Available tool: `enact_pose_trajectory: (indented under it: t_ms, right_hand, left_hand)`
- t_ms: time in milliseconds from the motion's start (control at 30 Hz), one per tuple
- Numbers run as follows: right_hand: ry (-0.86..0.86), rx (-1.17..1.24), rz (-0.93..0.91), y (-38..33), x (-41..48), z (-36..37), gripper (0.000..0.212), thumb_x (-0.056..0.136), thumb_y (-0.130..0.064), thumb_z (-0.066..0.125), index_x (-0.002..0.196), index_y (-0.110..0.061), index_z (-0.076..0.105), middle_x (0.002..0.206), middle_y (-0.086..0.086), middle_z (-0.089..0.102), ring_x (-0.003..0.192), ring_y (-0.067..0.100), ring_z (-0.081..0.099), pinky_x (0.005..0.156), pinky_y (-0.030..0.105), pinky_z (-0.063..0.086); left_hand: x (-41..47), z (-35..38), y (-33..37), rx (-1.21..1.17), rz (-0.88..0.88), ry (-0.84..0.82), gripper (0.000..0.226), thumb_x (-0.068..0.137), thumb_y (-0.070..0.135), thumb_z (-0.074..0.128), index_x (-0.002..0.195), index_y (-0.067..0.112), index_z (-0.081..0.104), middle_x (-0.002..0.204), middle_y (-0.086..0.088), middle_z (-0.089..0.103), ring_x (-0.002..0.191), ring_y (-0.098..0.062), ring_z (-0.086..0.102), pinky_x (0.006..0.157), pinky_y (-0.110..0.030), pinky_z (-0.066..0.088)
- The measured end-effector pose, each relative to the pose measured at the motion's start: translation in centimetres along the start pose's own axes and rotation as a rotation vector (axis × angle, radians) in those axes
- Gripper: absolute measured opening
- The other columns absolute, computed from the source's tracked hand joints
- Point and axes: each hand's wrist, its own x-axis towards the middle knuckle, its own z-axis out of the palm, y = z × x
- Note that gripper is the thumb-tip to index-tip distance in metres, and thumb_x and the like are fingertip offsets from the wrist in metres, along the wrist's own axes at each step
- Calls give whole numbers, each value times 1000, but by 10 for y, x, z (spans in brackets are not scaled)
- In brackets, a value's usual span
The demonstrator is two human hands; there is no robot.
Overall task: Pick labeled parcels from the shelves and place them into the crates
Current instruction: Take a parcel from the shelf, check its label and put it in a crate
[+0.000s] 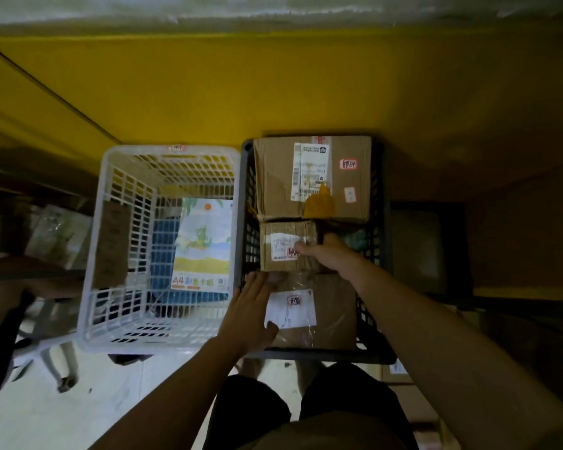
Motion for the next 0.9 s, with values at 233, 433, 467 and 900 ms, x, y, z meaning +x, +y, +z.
enact_pose_trajectory:
  t_ms: [233, 433, 467, 900]
  right_hand:
    - [11, -2, 40, -1, 19, 10, 83, 77, -54, 83, 145, -21, 51, 152, 6, 50, 138, 32, 46, 111, 45, 41]
    - [12, -16, 114, 3, 43, 24, 84, 87, -39, 78, 152, -8, 35, 160, 15, 36, 145, 37, 36, 111, 45, 38]
    - [-2, -29, 130, 2, 46, 25, 88, 88, -38, 78, 155, -7, 30, 162, 15, 32, 147, 37, 32, 112, 45, 37]
    - [-54, -344, 217, 29, 136, 47, 86, 89, -50, 73, 154, -8, 35, 157, 12, 39, 137, 37, 45, 111, 47, 42]
  left_hand:
    - [-5, -3, 2, -28, 1, 47, 89, 76, 42, 60, 156, 29, 25, 169, -3, 4, 157, -27, -1, 123, -57, 21]
    - [-8, 4, 0, 0, 3, 52, 92, 80, 44, 67, 157, 33, 17, 169, 0, -14, 156, -26, -9, 127, -50, 8]
    - [-8, 6, -1, 10, 5, 55, 93, 81, 45, 67, 158, 33, 15, 168, 1, -17, 156, -25, -11, 127, -50, 7]
    - [6, 43, -34, 270, 95, 164, 137, 55, 90, 67, 161, 34, 0, 168, -6, -9, 153, -22, -14, 112, -52, 14]
